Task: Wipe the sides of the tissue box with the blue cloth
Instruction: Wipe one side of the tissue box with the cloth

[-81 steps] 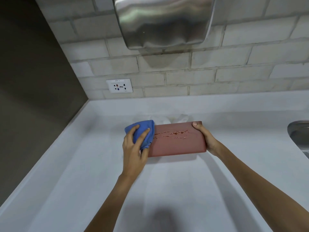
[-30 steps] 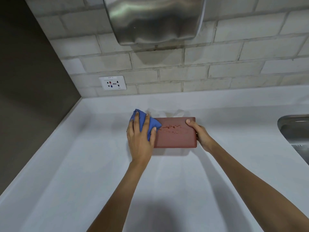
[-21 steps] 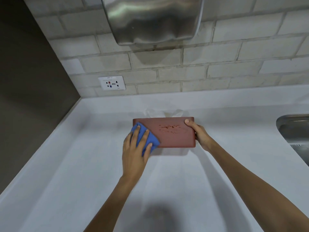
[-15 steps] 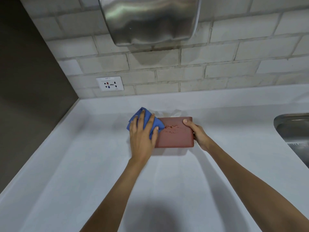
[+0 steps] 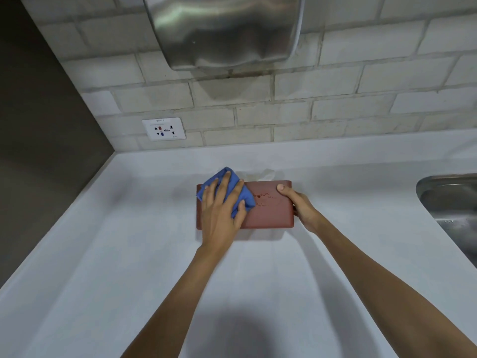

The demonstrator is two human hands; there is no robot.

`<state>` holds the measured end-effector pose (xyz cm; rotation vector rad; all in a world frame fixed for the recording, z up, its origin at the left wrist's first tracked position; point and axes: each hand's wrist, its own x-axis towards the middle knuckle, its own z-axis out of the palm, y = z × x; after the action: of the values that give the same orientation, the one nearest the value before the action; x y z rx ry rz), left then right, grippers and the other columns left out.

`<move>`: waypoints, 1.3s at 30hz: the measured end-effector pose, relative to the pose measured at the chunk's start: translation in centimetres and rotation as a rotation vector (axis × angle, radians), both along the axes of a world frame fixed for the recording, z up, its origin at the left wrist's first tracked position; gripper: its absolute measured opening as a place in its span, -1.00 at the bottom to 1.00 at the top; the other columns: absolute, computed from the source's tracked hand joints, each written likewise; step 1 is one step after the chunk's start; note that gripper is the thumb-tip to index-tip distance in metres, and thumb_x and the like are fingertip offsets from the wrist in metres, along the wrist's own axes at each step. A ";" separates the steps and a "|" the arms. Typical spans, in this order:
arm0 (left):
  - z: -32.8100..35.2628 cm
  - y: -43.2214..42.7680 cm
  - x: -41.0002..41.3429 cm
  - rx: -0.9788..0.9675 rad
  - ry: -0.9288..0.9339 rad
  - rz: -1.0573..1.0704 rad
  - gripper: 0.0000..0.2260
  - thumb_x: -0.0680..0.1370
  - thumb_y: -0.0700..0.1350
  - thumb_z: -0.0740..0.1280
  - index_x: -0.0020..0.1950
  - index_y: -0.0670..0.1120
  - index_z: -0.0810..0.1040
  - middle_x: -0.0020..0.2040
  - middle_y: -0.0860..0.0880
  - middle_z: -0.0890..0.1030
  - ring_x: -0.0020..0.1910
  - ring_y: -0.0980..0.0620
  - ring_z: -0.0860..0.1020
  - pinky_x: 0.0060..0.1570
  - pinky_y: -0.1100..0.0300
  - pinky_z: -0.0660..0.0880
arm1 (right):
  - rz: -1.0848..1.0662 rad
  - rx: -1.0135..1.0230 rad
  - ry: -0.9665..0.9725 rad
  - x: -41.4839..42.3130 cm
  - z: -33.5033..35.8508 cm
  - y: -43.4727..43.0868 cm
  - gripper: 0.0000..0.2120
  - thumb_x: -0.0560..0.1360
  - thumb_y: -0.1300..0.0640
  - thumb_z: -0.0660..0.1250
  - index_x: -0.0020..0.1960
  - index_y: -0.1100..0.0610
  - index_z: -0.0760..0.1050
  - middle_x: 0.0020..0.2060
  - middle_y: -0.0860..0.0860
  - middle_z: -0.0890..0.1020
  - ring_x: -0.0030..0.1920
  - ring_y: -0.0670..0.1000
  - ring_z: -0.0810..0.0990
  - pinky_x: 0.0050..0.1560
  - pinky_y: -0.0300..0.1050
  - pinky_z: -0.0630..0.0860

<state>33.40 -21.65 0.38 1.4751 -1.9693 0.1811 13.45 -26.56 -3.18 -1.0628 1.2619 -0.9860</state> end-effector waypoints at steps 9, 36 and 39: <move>-3.5 3.4 3.0 -0.028 -0.129 -0.139 -0.63 0.49 -0.05 0.20 0.22 -0.11 0.59 0.28 -0.20 0.56 0.30 -0.19 0.42 0.29 -0.16 0.40 | 0.014 0.004 0.007 -0.1 -0.1 -0.1 -0.62 0.49 -0.14 0.25 0.15 0.10 0.52 -0.05 -0.01 0.64 -0.03 -0.04 0.60 -0.03 -0.20 0.48; -2.3 2.8 -2.6 0.053 -0.081 -0.217 -0.64 0.50 -0.06 0.20 0.24 -0.12 0.58 0.31 -0.18 0.54 0.29 -0.23 0.49 0.27 -0.26 0.39 | -0.028 0.054 0.008 0.0 0.0 0.0 -0.44 0.43 -0.26 0.26 0.20 0.16 0.53 0.10 0.11 0.65 0.11 0.10 0.59 0.16 -0.07 0.51; -2.8 3.4 -0.7 0.042 -0.141 -0.263 -0.64 0.52 -0.06 0.20 0.24 -0.11 0.58 0.31 -0.14 0.55 0.27 -0.20 0.51 0.24 -0.25 0.42 | -0.022 0.071 0.033 -0.1 -0.1 -0.2 -0.41 0.42 -0.28 0.26 0.21 0.16 0.52 0.14 0.12 0.63 0.19 0.13 0.56 0.32 0.05 0.43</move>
<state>32.68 -18.28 -2.45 1.2424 -2.2711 0.1318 13.34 -26.76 -3.30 -1.0165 1.3284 -0.9366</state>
